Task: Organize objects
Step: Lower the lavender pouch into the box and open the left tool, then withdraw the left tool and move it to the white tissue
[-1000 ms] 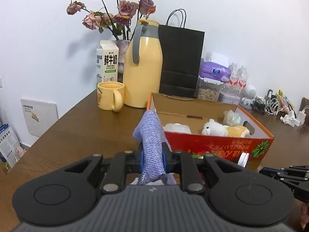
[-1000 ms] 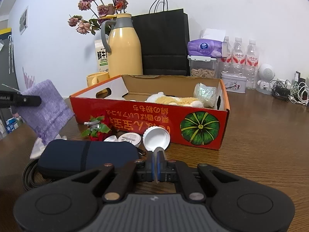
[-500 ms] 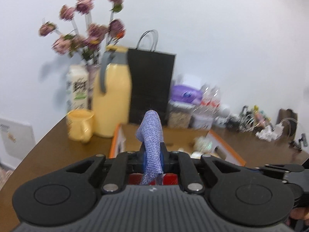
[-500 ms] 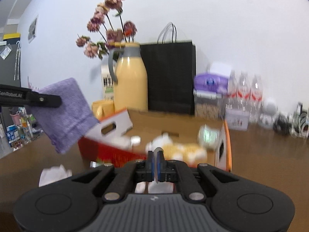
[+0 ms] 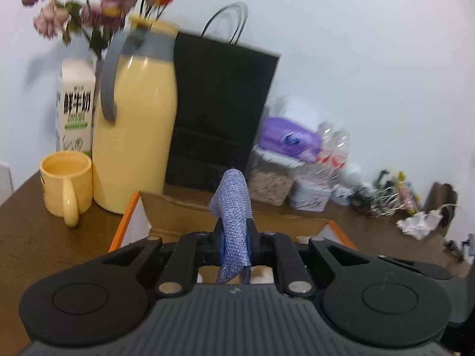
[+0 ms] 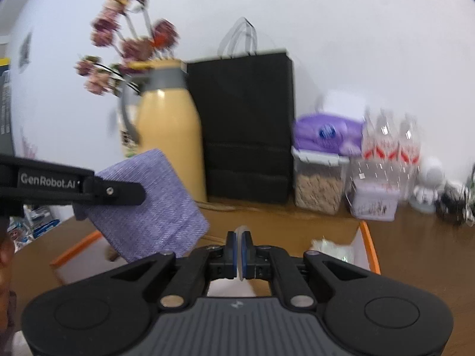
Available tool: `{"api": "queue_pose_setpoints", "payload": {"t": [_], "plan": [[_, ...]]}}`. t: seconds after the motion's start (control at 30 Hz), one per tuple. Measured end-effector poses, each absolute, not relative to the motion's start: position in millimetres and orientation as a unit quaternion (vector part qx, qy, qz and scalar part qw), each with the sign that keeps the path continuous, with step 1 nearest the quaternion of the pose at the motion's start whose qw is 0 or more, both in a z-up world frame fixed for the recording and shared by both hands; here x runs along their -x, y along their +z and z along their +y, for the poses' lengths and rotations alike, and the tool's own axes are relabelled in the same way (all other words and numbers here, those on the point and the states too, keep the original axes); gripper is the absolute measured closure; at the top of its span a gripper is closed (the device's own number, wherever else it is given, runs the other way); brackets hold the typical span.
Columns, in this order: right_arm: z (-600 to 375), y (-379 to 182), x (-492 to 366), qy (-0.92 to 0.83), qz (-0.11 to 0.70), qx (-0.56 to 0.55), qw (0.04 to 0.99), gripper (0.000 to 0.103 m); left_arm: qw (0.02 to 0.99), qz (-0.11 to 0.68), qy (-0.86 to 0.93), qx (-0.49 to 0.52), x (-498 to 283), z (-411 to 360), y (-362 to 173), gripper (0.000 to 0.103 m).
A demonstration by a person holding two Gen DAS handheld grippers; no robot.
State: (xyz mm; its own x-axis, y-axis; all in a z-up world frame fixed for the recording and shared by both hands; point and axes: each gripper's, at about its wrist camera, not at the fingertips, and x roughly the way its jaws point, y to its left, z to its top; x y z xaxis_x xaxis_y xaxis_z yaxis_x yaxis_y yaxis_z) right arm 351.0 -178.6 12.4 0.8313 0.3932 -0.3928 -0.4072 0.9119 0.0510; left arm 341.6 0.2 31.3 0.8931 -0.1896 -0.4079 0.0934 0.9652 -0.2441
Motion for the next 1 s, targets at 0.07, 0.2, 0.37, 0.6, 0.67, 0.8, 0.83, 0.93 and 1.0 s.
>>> {"api": "queue_pose_setpoints", "payload": {"t": [0.07,0.2,0.37,0.6,0.67,0.8,0.83,0.93,1.0], "plan": [[-180.2,0.7,-361.1,0.199,0.219,0.019,0.955,0.1,0.966,0.236,-0.06,0.09,-351.4,-2.7,19.1,0.087],[-183.9,-9.5,-369.7,0.201,0.242,0.013,0.949,0.092,0.965,0.251,-0.021,0.077,-356.2,-3.5,7.4,0.023],[-186.4,-8.4,-366.0,0.193,0.241,0.019,0.951,0.022,0.972,0.228,-0.001,0.058,-347.5,-4.2,12.4,0.0],[-188.0,-0.2,-361.7,0.179,0.233,0.023,0.956,0.0,0.97,0.237,0.0,0.047,-346.7,-10.0,15.3,0.0],[-188.6,0.2,-361.1,0.177,0.235,0.024,0.955,0.0,0.971,0.235,-0.001,0.047,-345.8,-9.6,17.0,0.0],[-190.4,0.8,-360.3,0.173,0.242,0.025,0.954,0.0,0.972,0.232,-0.001,0.046,-343.4,-10.1,20.4,0.0],[-190.6,1.7,-359.2,0.172,0.242,0.025,0.955,0.0,0.972,0.231,-0.001,0.045,-342.4,-10.3,21.5,0.0],[-191.1,6.5,-352.7,0.174,0.237,0.029,0.955,0.0,0.974,0.221,-0.003,0.04,-335.7,-11.6,28.0,0.0],[-191.1,11.2,-346.7,0.173,0.231,0.033,0.957,0.0,0.977,0.211,-0.004,0.039,-328.2,-12.3,34.3,0.0]]}}
